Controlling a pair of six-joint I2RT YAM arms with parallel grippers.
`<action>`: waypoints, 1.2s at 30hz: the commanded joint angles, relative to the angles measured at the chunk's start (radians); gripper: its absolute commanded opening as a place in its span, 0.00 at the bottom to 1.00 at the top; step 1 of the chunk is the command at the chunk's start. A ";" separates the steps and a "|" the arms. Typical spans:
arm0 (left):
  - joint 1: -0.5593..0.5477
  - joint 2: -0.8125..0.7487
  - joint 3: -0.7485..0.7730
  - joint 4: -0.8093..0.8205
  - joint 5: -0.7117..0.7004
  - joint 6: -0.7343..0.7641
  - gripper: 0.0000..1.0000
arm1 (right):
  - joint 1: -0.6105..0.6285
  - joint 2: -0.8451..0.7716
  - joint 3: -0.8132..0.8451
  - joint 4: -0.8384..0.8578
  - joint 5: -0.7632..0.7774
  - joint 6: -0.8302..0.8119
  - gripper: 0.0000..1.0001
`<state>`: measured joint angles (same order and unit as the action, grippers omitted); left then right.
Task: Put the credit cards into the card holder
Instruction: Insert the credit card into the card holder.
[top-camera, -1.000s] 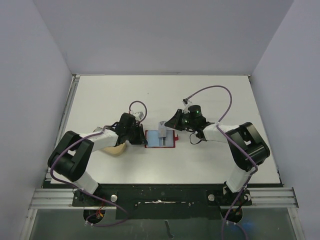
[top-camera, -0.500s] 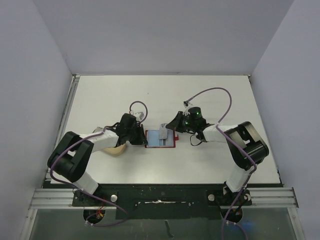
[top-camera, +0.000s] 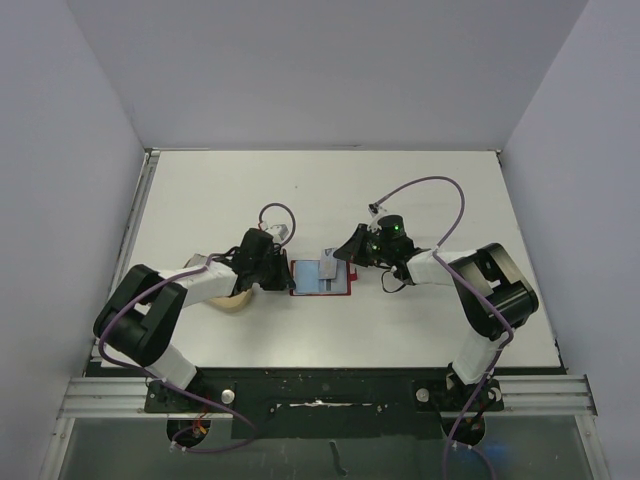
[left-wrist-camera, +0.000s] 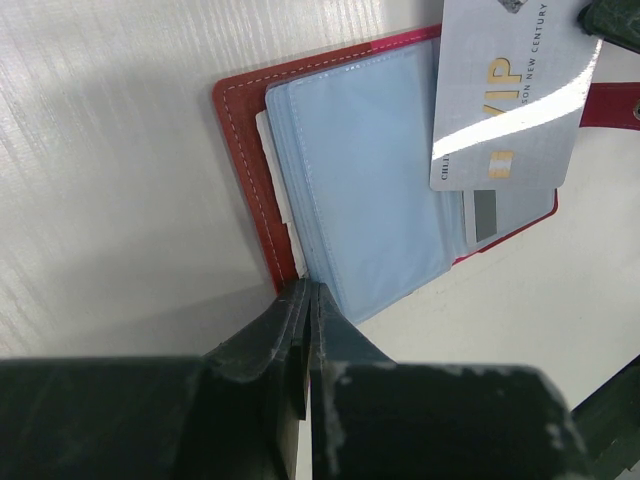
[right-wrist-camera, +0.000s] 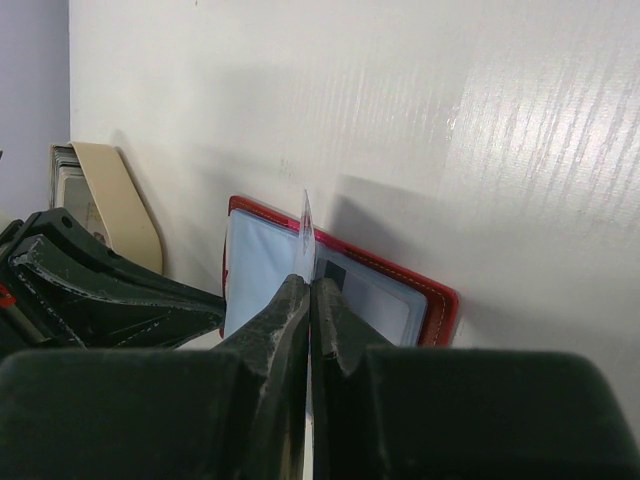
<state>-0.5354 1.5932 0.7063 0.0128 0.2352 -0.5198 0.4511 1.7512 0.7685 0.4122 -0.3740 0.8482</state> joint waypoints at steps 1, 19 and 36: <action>-0.020 -0.014 -0.024 -0.036 0.012 -0.005 0.00 | -0.007 -0.027 -0.008 0.052 0.026 -0.025 0.00; -0.029 -0.013 -0.024 -0.036 0.009 -0.009 0.00 | -0.007 -0.029 -0.016 0.056 0.036 -0.040 0.00; -0.030 -0.012 -0.024 -0.036 0.010 -0.011 0.00 | -0.004 -0.021 -0.015 0.066 0.042 -0.064 0.00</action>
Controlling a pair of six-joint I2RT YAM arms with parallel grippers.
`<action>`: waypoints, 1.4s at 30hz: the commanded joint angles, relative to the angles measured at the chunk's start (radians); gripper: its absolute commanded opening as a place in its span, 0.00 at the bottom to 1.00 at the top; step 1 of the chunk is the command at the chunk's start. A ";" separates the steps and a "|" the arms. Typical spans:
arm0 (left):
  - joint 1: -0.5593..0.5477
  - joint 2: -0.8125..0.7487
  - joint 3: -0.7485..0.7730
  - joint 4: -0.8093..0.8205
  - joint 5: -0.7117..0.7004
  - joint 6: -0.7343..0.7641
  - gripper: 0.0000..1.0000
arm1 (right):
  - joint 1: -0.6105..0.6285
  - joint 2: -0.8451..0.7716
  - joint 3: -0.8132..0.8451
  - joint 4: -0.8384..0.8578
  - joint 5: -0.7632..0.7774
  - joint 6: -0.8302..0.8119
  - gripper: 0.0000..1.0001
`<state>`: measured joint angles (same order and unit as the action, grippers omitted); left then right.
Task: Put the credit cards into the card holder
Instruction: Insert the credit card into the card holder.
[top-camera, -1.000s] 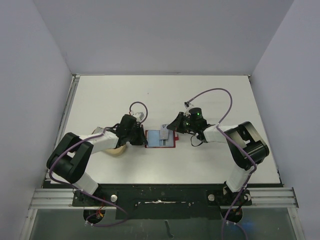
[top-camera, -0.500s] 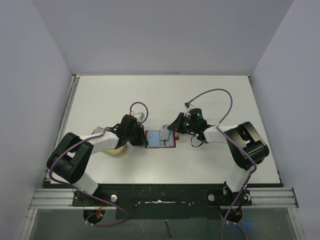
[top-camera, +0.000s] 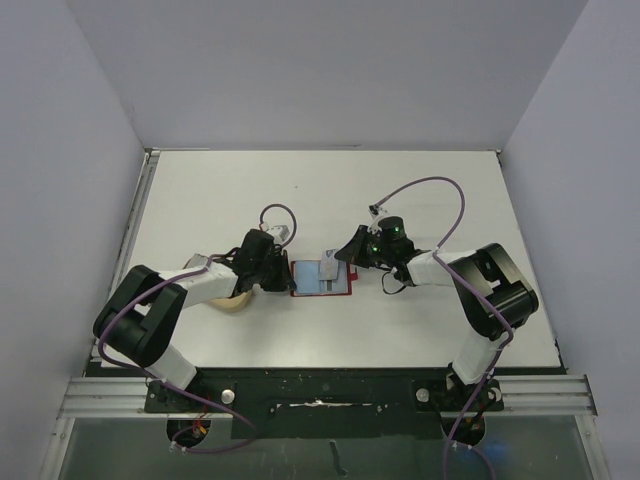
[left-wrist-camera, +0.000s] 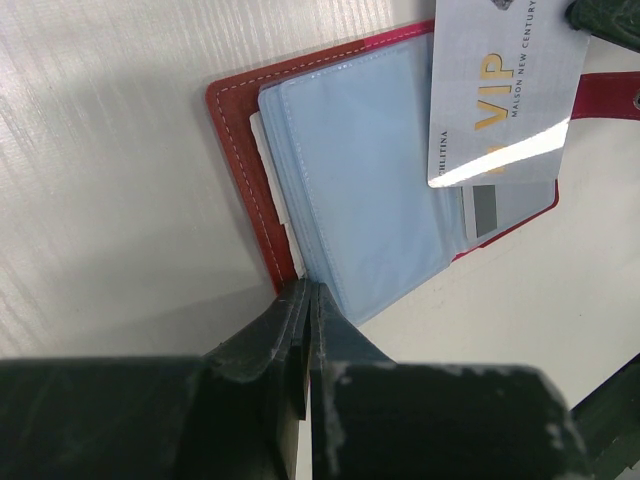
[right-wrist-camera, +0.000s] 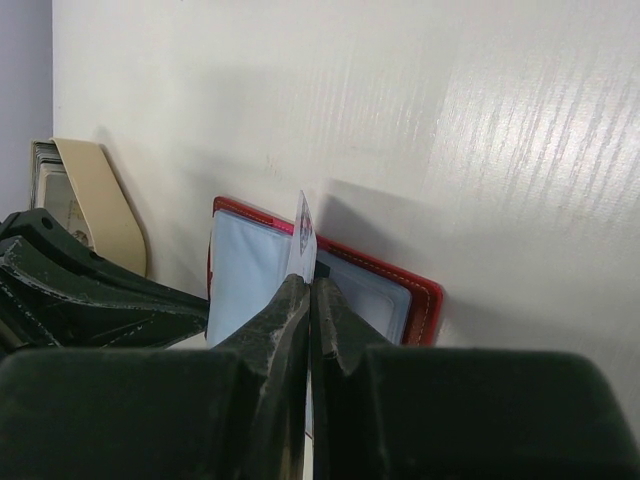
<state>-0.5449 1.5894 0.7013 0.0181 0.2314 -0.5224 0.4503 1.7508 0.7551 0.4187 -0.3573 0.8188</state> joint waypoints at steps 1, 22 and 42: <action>-0.021 -0.008 -0.019 -0.041 0.014 -0.007 0.00 | -0.004 -0.019 -0.003 0.063 0.024 -0.037 0.00; -0.025 -0.007 -0.019 -0.043 0.011 -0.010 0.00 | 0.031 -0.008 -0.061 0.128 -0.017 0.011 0.00; -0.029 -0.005 -0.021 -0.043 0.008 -0.011 0.00 | 0.030 -0.007 -0.050 0.113 -0.026 0.016 0.00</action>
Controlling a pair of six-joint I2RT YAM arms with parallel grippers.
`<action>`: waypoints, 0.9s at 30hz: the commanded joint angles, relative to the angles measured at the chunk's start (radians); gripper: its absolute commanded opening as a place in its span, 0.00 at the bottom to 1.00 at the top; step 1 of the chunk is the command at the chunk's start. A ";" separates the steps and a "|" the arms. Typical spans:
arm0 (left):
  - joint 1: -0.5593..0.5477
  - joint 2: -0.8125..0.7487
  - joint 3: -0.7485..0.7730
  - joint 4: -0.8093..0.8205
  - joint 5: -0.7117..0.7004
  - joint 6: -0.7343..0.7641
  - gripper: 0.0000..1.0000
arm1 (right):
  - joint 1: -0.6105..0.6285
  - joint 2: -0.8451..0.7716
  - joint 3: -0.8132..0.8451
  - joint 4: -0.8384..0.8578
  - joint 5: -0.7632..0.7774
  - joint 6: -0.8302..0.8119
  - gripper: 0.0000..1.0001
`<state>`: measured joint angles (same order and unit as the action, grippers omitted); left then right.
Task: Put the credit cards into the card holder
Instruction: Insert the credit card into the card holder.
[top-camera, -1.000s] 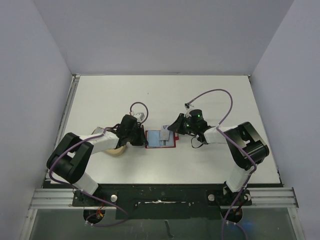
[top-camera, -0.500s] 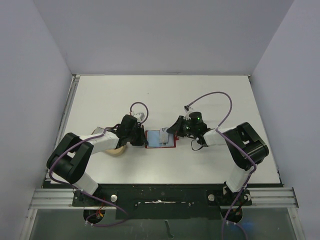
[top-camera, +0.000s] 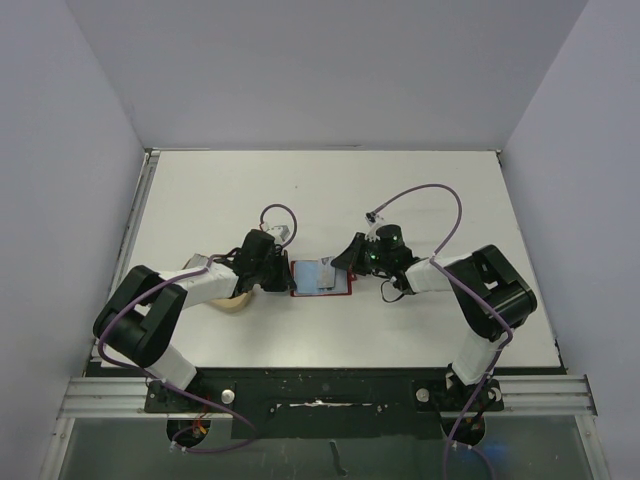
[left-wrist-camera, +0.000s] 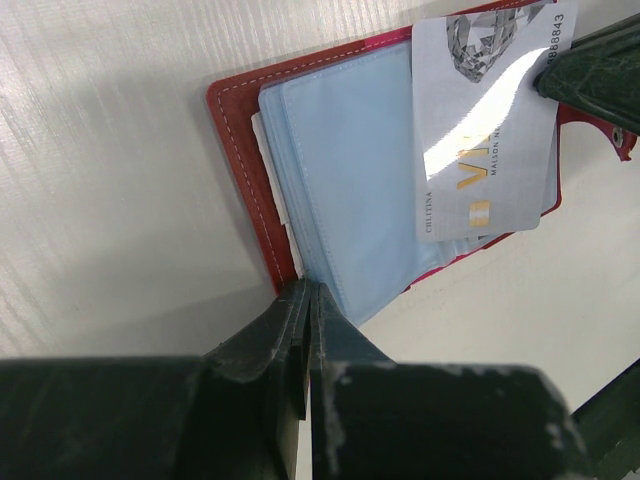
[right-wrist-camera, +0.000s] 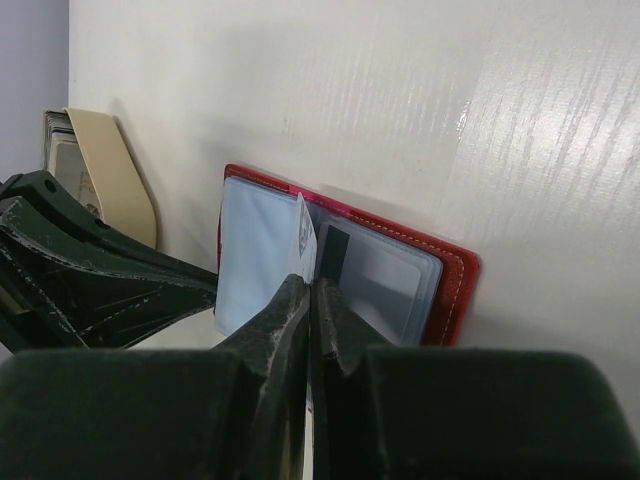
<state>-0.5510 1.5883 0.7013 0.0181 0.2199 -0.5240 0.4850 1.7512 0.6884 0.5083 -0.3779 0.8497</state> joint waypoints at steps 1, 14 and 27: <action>-0.022 -0.004 -0.020 -0.043 0.019 -0.010 0.00 | -0.003 -0.008 0.017 0.020 -0.008 -0.015 0.00; -0.025 -0.003 -0.020 -0.041 0.021 -0.011 0.00 | 0.023 0.036 0.042 -0.017 -0.038 -0.005 0.06; -0.045 -0.014 -0.028 -0.027 0.030 -0.033 0.00 | 0.046 0.058 0.073 0.006 -0.007 0.023 0.06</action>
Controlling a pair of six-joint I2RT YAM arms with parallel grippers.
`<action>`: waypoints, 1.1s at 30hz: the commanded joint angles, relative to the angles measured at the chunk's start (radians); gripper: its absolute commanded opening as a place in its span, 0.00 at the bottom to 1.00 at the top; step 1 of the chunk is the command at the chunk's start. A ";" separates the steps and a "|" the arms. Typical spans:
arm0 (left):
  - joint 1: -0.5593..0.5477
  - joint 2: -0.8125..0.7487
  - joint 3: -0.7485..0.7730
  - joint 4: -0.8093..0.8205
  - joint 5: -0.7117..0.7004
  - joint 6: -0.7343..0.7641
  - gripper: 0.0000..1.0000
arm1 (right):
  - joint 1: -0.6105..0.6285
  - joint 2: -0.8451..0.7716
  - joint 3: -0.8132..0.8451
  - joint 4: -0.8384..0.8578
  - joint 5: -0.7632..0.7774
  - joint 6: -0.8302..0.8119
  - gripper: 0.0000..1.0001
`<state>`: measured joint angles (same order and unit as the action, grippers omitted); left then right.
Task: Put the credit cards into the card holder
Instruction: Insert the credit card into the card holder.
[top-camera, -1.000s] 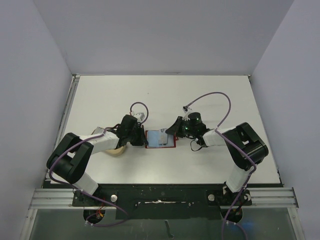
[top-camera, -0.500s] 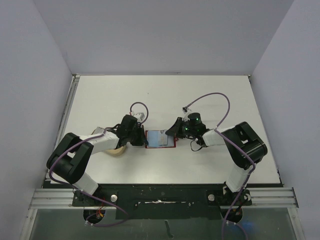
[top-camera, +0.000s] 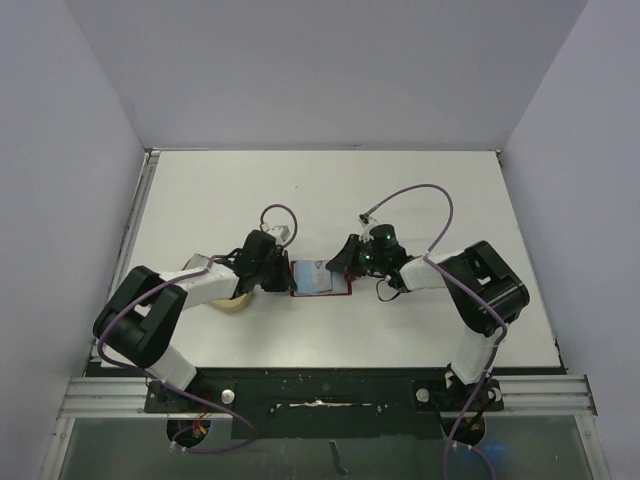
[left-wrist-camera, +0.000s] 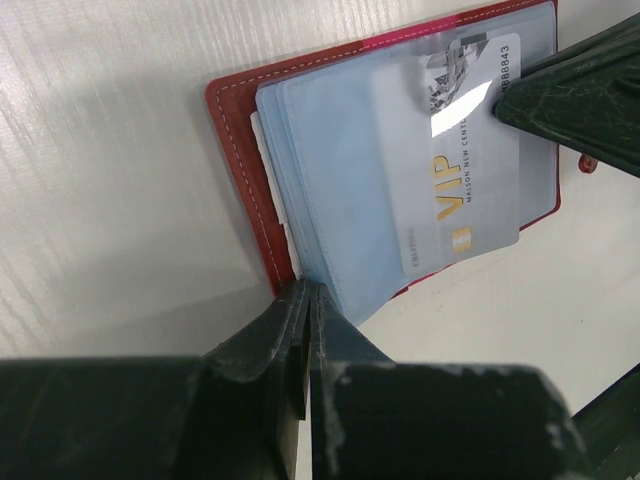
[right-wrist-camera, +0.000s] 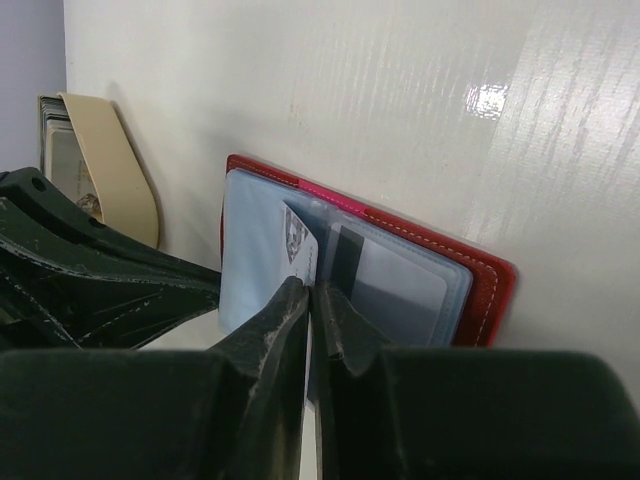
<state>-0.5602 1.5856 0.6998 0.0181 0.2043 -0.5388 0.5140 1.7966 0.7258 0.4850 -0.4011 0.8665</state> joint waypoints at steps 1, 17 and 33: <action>-0.037 -0.012 -0.027 -0.024 0.048 -0.021 0.00 | 0.019 0.014 0.040 0.029 0.017 0.006 0.06; -0.058 -0.009 -0.028 -0.006 0.056 -0.036 0.00 | 0.046 -0.016 0.044 -0.051 0.083 -0.008 0.29; -0.058 -0.010 -0.020 -0.018 0.037 -0.030 0.00 | 0.064 -0.059 0.050 -0.128 0.085 -0.058 0.44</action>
<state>-0.6083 1.5841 0.6891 0.0269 0.2401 -0.5728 0.5648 1.7576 0.7528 0.3767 -0.3359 0.8307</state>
